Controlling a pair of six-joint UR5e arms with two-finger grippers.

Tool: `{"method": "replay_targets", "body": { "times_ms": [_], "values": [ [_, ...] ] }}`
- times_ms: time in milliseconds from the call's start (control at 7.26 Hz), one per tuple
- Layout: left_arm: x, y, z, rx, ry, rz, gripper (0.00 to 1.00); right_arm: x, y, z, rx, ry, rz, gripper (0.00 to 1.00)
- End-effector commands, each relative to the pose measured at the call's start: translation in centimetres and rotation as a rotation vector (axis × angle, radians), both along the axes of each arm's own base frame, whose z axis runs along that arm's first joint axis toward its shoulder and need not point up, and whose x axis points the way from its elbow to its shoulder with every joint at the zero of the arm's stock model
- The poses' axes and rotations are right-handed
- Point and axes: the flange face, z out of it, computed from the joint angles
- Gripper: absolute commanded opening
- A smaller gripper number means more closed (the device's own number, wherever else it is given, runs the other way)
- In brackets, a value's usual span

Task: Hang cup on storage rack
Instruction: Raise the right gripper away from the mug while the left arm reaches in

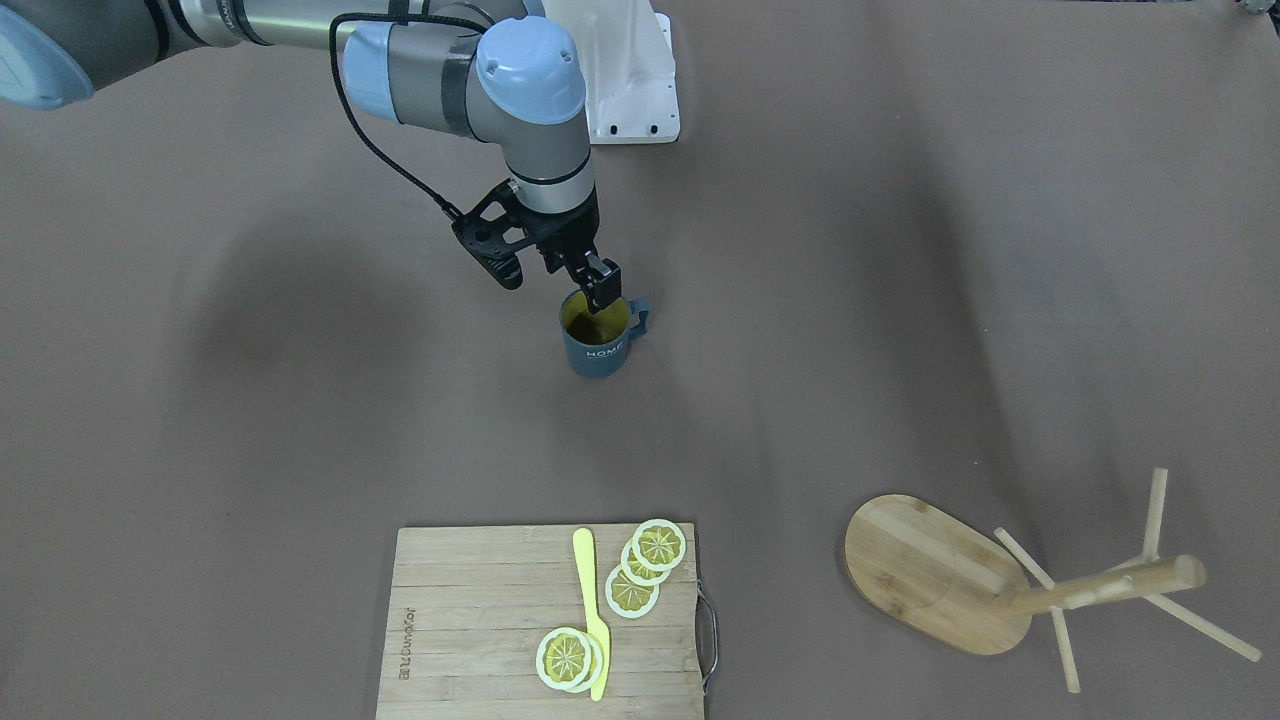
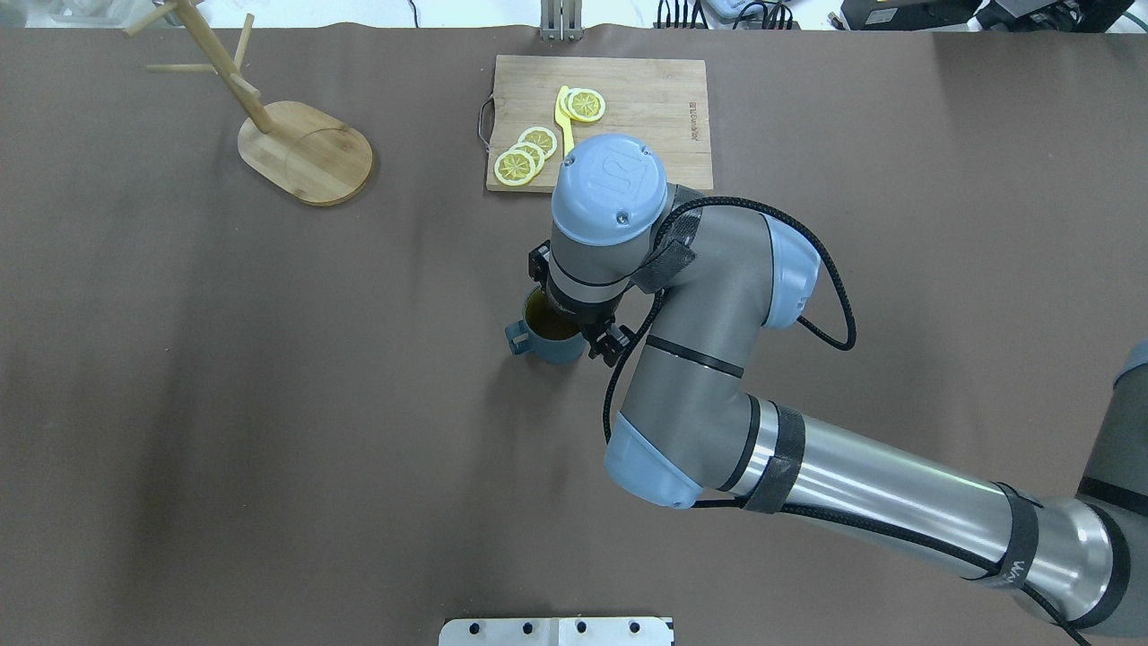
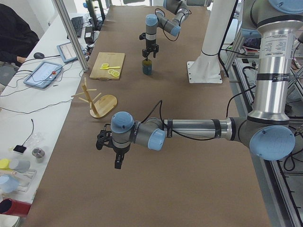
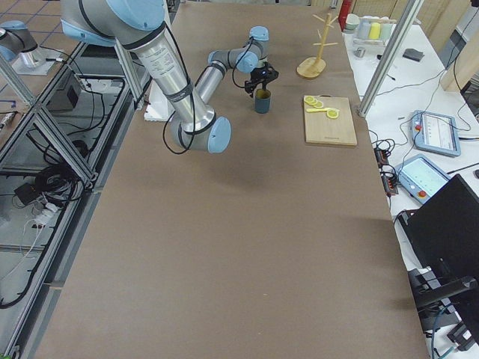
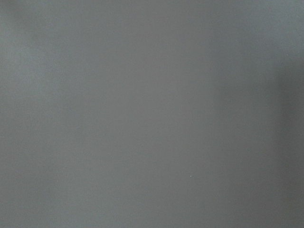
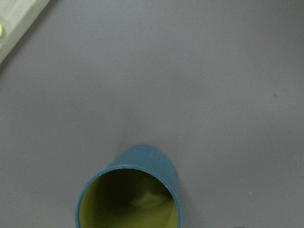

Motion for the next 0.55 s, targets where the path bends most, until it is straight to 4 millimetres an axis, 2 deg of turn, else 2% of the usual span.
{"method": "replay_targets", "body": {
  "times_ms": [0,138,276,413],
  "values": [
    [0.1,-0.8,-3.5,0.088,0.009,-0.003,0.98,7.1,0.6,-0.6,0.212,-0.025,-0.097,1.00],
    [2.6,-1.8,-6.1,0.153,0.034,0.014,0.98,10.5,0.5,0.9,0.264,-0.021,-0.101,1.00],
    [7.6,-2.1,-8.6,0.263,0.060,0.078,0.98,13.2,0.1,1.9,0.345,-0.011,-0.144,1.00],
    [10.6,-2.1,-10.4,0.376,0.087,0.133,0.98,14.4,-0.8,2.7,0.357,0.003,-0.142,1.00]
  ]
}}
